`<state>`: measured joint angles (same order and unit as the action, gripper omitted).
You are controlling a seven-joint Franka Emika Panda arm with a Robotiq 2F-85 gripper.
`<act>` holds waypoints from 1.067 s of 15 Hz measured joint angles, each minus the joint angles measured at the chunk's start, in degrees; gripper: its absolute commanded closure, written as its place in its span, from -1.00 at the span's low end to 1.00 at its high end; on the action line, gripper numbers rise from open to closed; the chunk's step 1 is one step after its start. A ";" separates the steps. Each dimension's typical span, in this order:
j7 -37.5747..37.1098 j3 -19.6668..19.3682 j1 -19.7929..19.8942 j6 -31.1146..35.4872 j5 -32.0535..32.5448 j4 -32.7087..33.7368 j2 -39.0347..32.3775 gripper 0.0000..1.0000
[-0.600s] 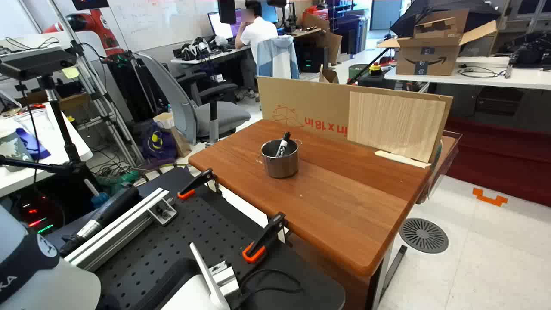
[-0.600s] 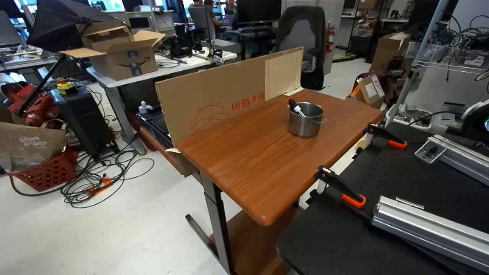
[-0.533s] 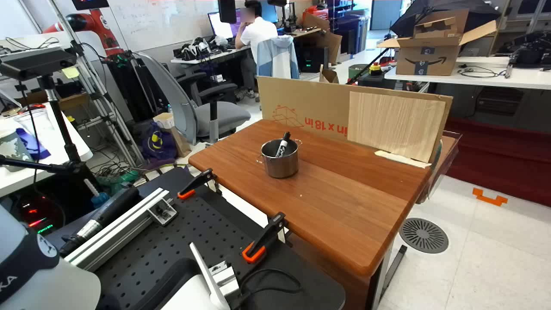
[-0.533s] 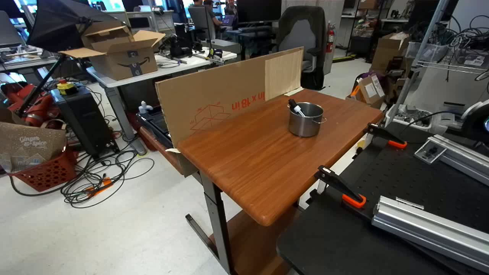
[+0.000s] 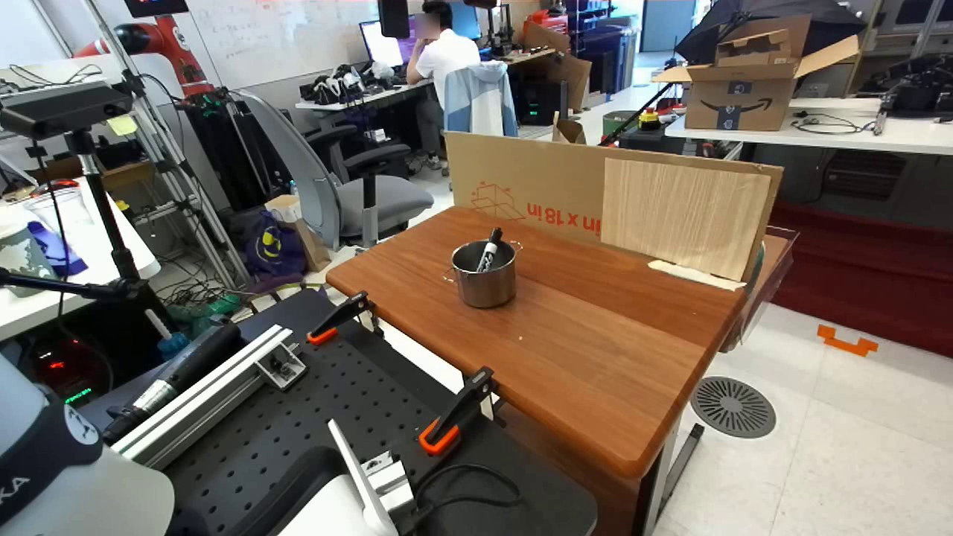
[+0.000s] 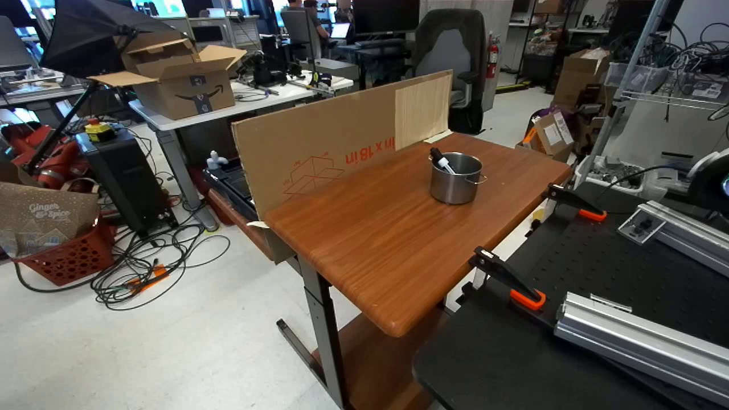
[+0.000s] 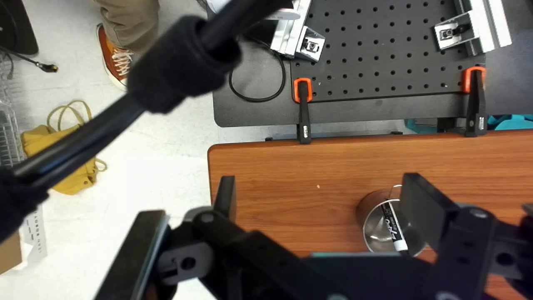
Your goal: Remove the marker from the mug cup and place it on the table
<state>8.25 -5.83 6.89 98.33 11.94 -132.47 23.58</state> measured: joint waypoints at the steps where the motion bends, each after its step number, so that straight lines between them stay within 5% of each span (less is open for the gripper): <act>1: 0.00 0.00 0.00 0.00 0.00 0.00 0.00 -1.00; 7: -1.35 0.34 -0.83 2.92 -0.23 -0.03 -1.73 -1.00; 16: -1.52 2.24 -4.88 25.44 -1.67 -0.39 -17.07 -1.00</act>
<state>6.73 -3.59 2.01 123.77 10.27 -132.86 6.50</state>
